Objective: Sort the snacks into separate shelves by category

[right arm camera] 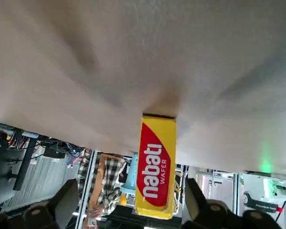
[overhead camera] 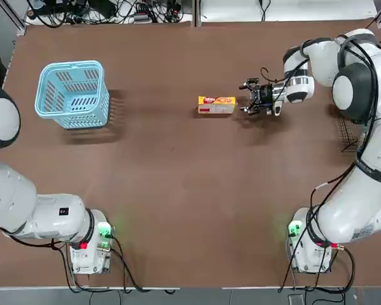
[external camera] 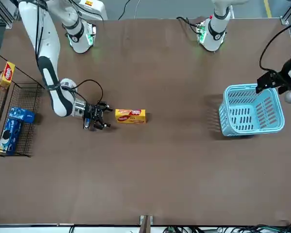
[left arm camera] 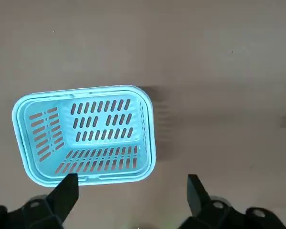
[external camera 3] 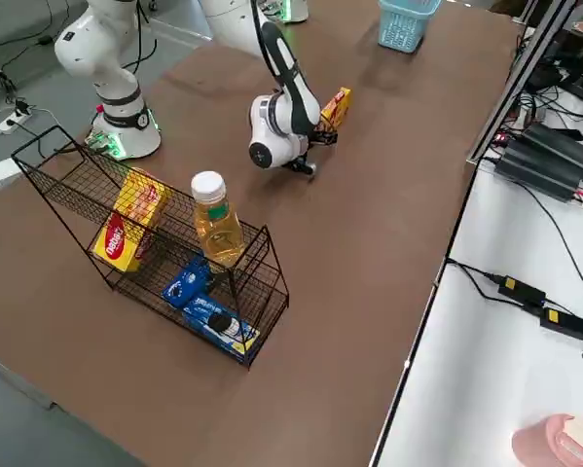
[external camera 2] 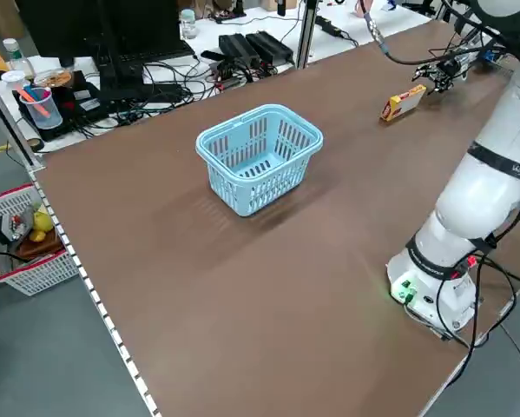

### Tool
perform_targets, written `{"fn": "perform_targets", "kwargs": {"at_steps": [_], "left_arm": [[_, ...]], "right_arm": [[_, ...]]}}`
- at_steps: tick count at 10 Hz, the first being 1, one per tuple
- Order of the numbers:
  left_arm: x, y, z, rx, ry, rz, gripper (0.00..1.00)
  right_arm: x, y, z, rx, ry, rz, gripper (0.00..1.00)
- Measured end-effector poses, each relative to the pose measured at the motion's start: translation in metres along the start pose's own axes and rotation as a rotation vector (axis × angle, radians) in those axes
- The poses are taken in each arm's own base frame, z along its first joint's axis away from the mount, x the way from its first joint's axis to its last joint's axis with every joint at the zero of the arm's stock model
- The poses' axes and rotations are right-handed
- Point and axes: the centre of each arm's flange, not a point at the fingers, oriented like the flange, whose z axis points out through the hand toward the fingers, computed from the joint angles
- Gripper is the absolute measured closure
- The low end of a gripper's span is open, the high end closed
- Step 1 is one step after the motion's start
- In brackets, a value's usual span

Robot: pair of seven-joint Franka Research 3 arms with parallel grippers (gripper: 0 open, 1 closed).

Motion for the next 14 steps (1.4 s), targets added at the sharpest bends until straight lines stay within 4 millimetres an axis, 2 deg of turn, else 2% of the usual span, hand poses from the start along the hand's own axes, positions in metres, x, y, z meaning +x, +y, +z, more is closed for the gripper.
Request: {"fn": "perform_targets", "kwargs": {"at_steps": [6,10,14], "left_arm": [[0.0,-0.002,-0.002,0.0,0.003,-0.003,0.0],[0.0,-0.006,-0.002,0.0,0.004,-0.01,0.0],[0.0,-0.009,-0.002,-0.001,0.008,-0.015,0.0]], "right_arm": [[-0.007,0.004,0.015,-0.008,-0.013,0.001,0.01],[0.005,0.012,0.019,-0.015,0.008,-0.016,0.01],[-0.006,0.012,0.042,-0.005,-0.003,-0.018,0.01]]}}
